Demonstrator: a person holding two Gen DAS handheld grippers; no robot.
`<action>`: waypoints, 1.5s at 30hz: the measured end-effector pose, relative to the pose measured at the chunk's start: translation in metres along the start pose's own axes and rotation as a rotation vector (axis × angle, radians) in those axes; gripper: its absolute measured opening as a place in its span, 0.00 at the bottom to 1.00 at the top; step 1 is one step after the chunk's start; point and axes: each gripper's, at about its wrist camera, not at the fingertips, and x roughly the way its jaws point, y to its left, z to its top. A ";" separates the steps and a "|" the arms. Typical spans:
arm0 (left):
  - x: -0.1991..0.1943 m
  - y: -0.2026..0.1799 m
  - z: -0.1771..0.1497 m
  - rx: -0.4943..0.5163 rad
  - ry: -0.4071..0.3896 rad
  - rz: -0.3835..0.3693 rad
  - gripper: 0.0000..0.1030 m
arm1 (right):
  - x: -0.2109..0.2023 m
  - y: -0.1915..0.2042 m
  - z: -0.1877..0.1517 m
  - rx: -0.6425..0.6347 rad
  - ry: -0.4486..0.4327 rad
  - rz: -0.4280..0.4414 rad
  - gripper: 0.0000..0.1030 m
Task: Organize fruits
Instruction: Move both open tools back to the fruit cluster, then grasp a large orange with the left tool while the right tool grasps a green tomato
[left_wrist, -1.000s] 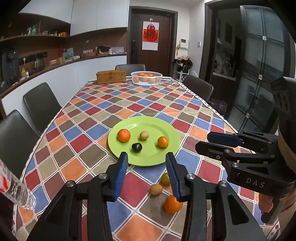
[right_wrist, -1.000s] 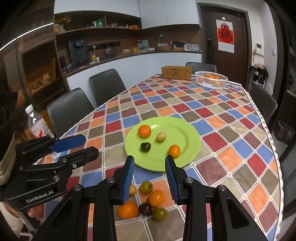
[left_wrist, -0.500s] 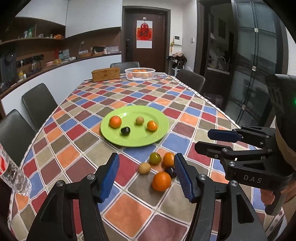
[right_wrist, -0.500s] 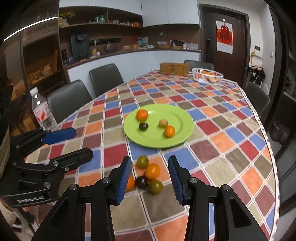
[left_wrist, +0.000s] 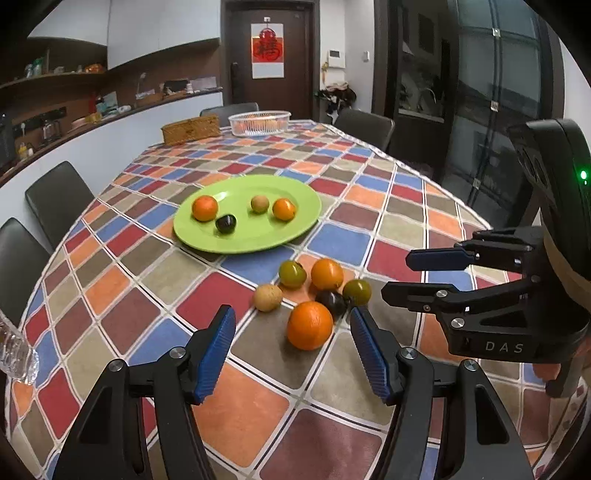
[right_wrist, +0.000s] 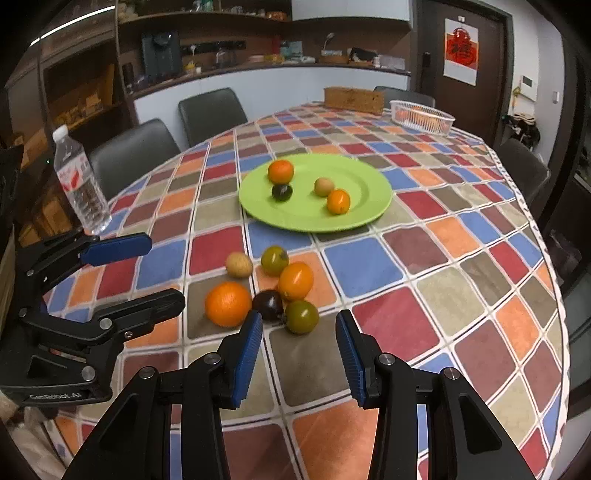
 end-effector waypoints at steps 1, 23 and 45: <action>0.004 -0.001 -0.002 0.007 0.008 -0.005 0.62 | 0.003 0.000 -0.002 -0.005 0.009 0.004 0.41; 0.049 -0.002 -0.007 0.042 0.097 -0.042 0.60 | 0.049 -0.006 -0.004 -0.081 0.103 0.045 0.41; 0.052 -0.002 -0.005 -0.026 0.121 -0.065 0.36 | 0.055 -0.013 -0.004 -0.019 0.096 0.085 0.29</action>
